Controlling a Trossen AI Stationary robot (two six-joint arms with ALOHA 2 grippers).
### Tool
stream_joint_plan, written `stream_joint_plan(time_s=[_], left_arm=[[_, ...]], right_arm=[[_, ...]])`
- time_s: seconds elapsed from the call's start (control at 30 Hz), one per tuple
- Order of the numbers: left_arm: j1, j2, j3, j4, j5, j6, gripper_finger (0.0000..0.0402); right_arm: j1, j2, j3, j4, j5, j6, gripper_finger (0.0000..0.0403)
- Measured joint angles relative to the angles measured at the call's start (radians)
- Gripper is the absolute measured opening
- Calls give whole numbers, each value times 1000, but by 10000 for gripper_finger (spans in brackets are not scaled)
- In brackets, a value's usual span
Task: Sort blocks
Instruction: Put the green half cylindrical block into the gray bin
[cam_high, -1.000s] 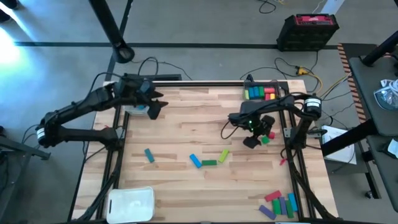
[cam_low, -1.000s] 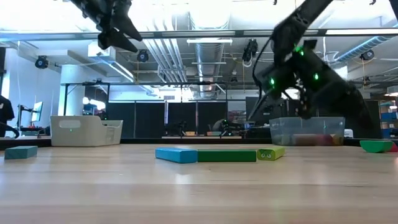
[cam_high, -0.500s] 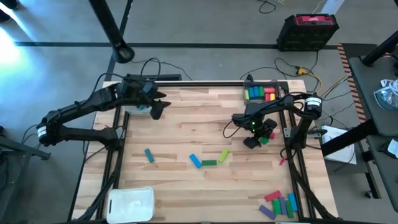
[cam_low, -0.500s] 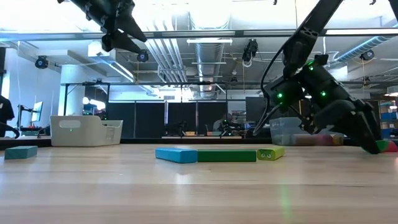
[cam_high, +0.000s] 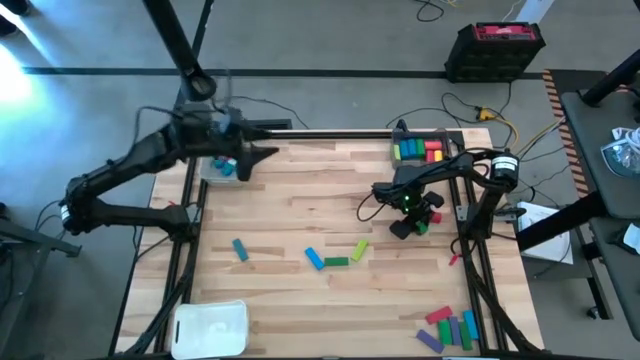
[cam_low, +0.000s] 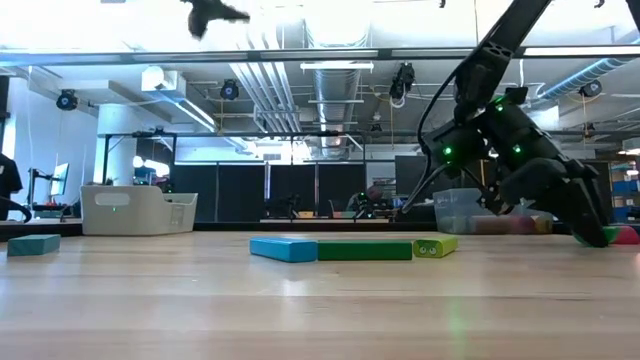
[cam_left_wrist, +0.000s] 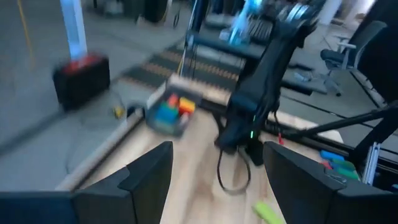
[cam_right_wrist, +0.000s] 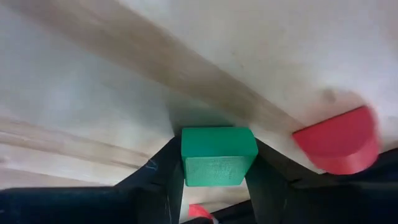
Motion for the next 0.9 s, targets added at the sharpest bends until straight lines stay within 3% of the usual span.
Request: stream_joint_plan(time_s=[0.17, 0.3, 0.4, 0.5, 0.63, 0.8, 0.9], left_arm=[[0, -11, 198, -134, 9, 137, 235], [-1, -14, 304, -304, 66, 134, 235], [-45, -37, 323, -392, 70, 82, 235], [-158, -84, 277, -369, 43, 48, 234], [-384, -143, 157, -223, -92, 5, 233], [-686, -190, -33, 17, -386, 16, 233], [-807, -199, -127, 110, -551, 29, 233]], right_arm=[[13, -80, 52, -20, 14, 21, 125], [45, -174, 137, -12, -4, 102, 125], [83, -238, 204, 52, -4, 173, 125], [135, -288, 259, 175, -4, 257, 125], [226, -324, 305, 381, 27, 361, 125], [345, -326, 314, 697, 120, 497, 125], [404, -312, 314, 893, 180, 513, 125]])
